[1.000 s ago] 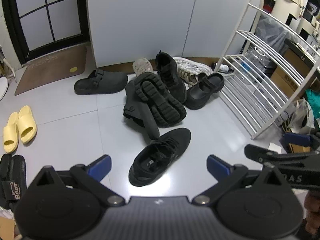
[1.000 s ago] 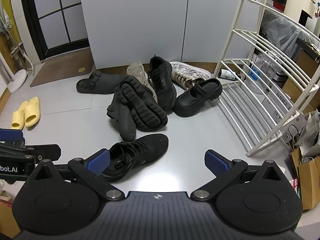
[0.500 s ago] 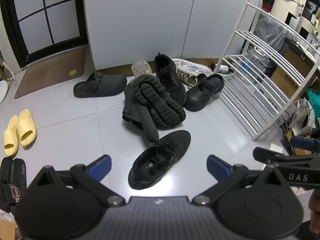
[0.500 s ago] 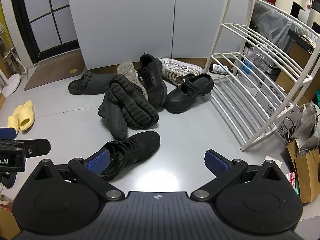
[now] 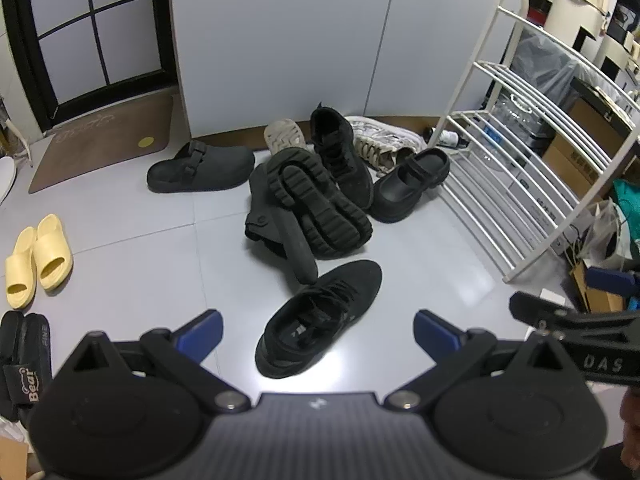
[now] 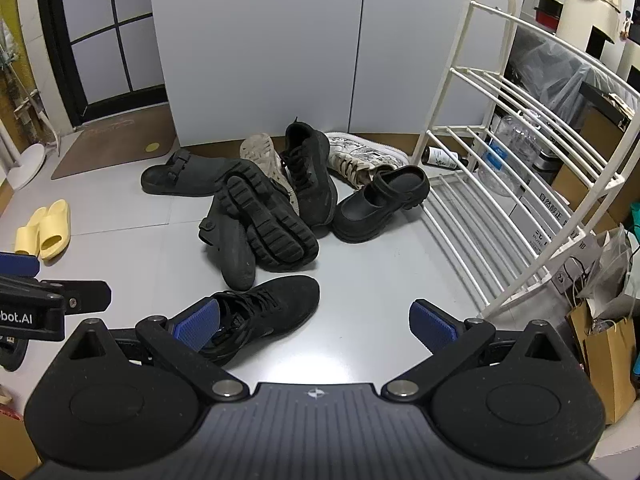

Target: Organize scattered shoes

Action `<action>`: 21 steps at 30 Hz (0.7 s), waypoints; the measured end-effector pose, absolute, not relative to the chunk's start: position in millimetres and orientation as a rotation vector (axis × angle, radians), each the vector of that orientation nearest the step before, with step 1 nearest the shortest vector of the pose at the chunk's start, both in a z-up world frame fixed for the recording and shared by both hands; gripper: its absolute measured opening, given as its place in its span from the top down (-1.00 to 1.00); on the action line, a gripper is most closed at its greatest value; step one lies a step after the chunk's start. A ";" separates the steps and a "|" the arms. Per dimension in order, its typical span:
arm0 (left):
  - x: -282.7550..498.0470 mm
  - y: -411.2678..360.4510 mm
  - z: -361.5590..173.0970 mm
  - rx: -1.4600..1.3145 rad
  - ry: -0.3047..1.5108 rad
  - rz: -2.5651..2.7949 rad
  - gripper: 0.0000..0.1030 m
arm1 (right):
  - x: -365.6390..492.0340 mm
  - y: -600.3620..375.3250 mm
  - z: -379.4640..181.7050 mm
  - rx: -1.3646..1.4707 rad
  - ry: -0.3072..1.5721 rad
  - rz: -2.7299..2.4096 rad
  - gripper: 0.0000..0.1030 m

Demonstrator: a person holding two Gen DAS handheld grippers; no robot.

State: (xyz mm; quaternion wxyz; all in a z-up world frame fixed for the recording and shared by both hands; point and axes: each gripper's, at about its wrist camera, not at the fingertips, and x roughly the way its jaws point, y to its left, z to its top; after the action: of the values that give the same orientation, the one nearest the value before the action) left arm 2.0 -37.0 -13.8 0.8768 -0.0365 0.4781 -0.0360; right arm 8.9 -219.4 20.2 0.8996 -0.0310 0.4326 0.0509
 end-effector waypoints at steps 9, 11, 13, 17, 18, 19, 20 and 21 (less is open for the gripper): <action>3.2 -39.0 -14.4 -0.083 1.006 -0.093 -0.99 | 8.9 -222.3 24.1 0.004 0.904 0.161 -1.00; 3.0 -38.9 -14.0 -0.094 1.007 -0.089 -0.99 | 9.6 -222.7 23.5 0.005 0.908 0.157 -1.00; 3.9 -38.1 -14.7 -0.108 1.011 -0.089 -0.99 | 10.9 -222.8 23.4 0.002 0.910 0.155 -1.00; 9.0 -35.4 -13.9 -0.114 1.010 -0.066 -0.98 | 16.6 -226.7 28.6 0.016 0.918 0.157 -1.00; 10.6 -34.6 -13.5 -0.118 1.007 -0.063 -0.98 | 19.1 -229.4 32.4 0.028 0.912 0.157 -1.00; 12.5 -34.2 -12.9 -0.123 1.004 -0.064 -0.98 | 21.9 -231.9 36.6 0.038 0.905 0.160 -1.00; 14.6 -34.0 -12.4 -0.127 1.001 -0.065 -0.98 | 25.3 -234.4 40.1 0.045 0.901 0.160 -1.00; 15.8 -34.1 -12.6 -0.130 1.000 -0.065 -0.98 | 28.9 -237.1 42.9 0.050 0.897 0.155 -1.00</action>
State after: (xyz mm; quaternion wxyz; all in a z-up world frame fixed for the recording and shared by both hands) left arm 15.8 -34.1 -12.6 0.8750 -0.0623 0.4791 -0.0312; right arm 28.9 -237.1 42.9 0.8978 0.0241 0.4332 0.0750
